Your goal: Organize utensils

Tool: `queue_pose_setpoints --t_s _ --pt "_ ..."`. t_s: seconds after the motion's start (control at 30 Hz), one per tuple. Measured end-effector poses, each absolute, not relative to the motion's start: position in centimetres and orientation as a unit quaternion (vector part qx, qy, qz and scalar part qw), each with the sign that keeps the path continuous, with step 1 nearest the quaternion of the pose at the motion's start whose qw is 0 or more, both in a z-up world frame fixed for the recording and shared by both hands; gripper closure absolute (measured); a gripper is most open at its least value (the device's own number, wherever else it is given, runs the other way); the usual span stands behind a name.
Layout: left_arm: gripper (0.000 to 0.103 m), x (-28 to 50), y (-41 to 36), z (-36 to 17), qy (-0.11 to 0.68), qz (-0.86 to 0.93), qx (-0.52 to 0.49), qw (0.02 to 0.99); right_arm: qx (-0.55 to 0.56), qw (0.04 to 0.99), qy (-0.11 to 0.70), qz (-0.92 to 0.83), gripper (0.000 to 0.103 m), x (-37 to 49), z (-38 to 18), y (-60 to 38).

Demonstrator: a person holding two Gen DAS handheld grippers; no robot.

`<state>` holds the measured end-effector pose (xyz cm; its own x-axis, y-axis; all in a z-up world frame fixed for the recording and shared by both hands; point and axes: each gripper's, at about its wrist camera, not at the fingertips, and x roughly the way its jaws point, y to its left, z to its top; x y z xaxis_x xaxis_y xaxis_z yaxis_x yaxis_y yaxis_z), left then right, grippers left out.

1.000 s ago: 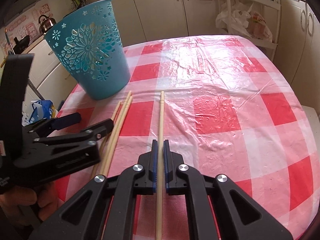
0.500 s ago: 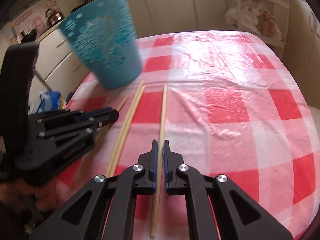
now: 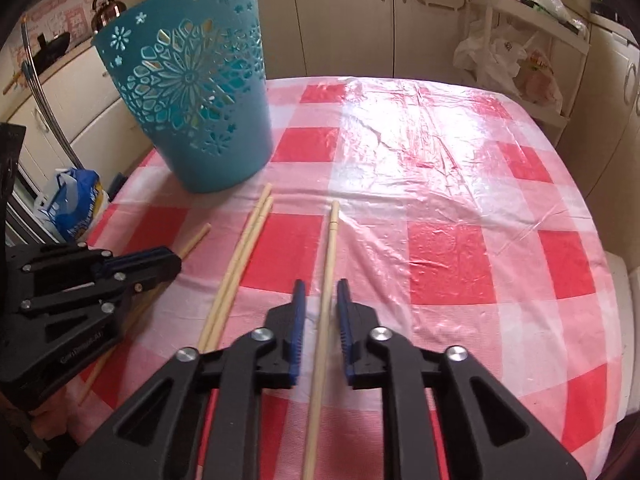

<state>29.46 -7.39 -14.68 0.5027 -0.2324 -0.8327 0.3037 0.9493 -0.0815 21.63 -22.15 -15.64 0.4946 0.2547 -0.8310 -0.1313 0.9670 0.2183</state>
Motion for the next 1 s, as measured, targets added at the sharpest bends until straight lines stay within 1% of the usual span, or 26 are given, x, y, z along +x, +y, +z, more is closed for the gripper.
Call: queue_pose_setpoints --t_s 0.13,0.3,0.4,0.43,0.47,0.6,0.63,0.67,0.83,0.9,0.93,1.0 --pt "0.098 28.9 -6.4 -14.8 0.466 -0.114 0.002 0.878 0.073 0.855 0.499 0.121 0.097 20.1 -15.3 -22.4" --pt "0.096 28.3 -6.3 -14.7 0.467 -0.112 0.008 0.877 0.064 0.855 0.500 0.122 0.097 19.5 -14.9 -22.5" --pt "0.086 28.8 -6.2 -14.6 0.474 -0.114 0.010 0.873 0.060 0.855 0.501 0.123 0.097 20.2 -15.0 -22.3" --pt "0.079 28.8 -6.2 -14.5 0.474 -0.113 0.011 0.873 0.056 0.854 0.502 0.124 0.097 20.5 -15.2 -22.1" --pt "0.076 28.9 -6.2 -14.5 0.473 -0.112 0.013 0.874 0.052 0.853 0.504 0.124 0.097 20.7 -15.4 -21.9" --pt "0.077 29.0 -6.5 -14.6 0.466 -0.111 0.023 0.878 0.040 0.858 0.499 0.118 0.097 20.5 -15.5 -21.9" --pt "0.082 29.0 -6.5 -14.6 0.464 -0.111 0.026 0.879 0.044 0.857 0.500 0.115 0.097 20.4 -15.5 -22.1" --pt "0.085 29.0 -6.5 -14.6 0.463 -0.111 0.025 0.879 0.051 0.856 0.502 0.111 0.097 20.3 -15.5 -22.2" --pt "0.086 29.0 -6.2 -14.6 0.463 -0.114 0.027 0.879 0.061 0.853 0.505 0.114 0.097 19.6 -15.2 -22.5" --pt "0.085 29.0 -6.2 -14.7 0.463 -0.115 0.029 0.878 0.054 0.855 0.504 0.113 0.091 19.6 -15.2 -22.3" --pt "0.085 29.0 -6.2 -14.7 0.463 -0.115 0.029 0.878 0.052 0.854 0.505 0.113 0.086 19.7 -15.3 -22.3" --pt "0.082 29.0 -6.3 -14.7 0.463 -0.117 0.027 0.878 0.045 0.856 0.502 0.113 0.085 19.7 -15.3 -22.1"
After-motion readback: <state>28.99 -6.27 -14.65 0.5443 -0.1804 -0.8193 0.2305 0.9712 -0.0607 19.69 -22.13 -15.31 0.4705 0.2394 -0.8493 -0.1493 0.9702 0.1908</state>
